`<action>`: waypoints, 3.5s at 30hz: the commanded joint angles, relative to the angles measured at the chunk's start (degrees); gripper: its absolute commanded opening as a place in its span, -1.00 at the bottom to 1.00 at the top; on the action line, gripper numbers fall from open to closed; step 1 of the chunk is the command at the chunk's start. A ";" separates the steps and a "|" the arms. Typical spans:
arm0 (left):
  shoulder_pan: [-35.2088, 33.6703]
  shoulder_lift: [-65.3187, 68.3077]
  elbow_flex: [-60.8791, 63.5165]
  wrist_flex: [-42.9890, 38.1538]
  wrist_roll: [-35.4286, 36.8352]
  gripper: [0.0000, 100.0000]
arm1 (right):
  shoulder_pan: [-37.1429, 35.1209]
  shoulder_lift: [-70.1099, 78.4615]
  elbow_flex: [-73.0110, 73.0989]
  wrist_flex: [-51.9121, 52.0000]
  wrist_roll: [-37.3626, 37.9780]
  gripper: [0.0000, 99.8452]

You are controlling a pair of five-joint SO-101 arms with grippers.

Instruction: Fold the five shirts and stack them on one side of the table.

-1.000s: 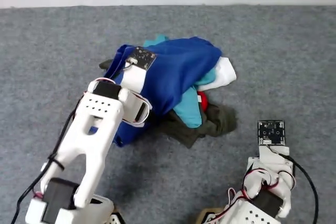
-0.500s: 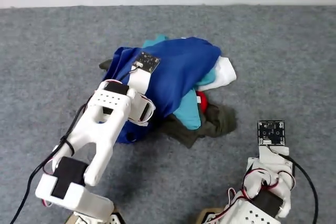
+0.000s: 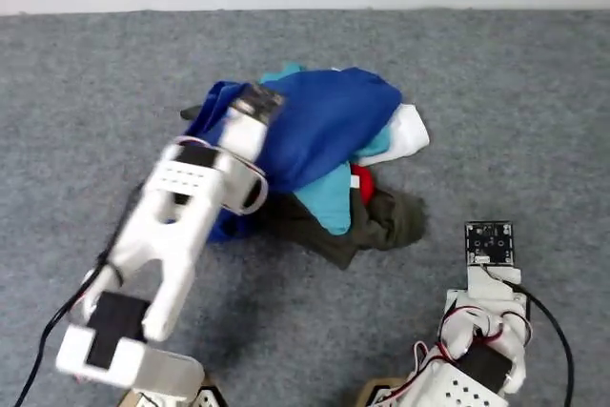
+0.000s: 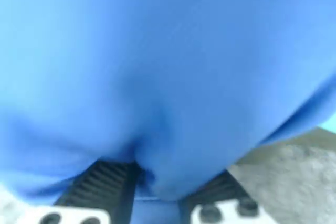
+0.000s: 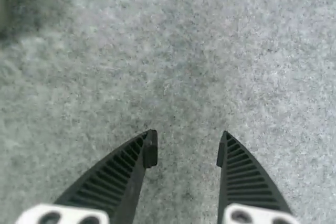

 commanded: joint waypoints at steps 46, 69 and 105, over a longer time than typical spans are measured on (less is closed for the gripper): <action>-33.76 -39.03 -4.09 16.00 3.34 -0.32 | 0.66 -0.57 0.79 -0.31 0.70 -0.60; 7.12 -31.56 8.48 -5.54 7.03 -0.31 | 0.66 -0.57 0.79 -0.31 0.70 -0.60; -13.54 -6.15 -24.92 1.76 11.96 -0.97 | 0.66 -0.57 0.79 -0.31 0.70 -0.60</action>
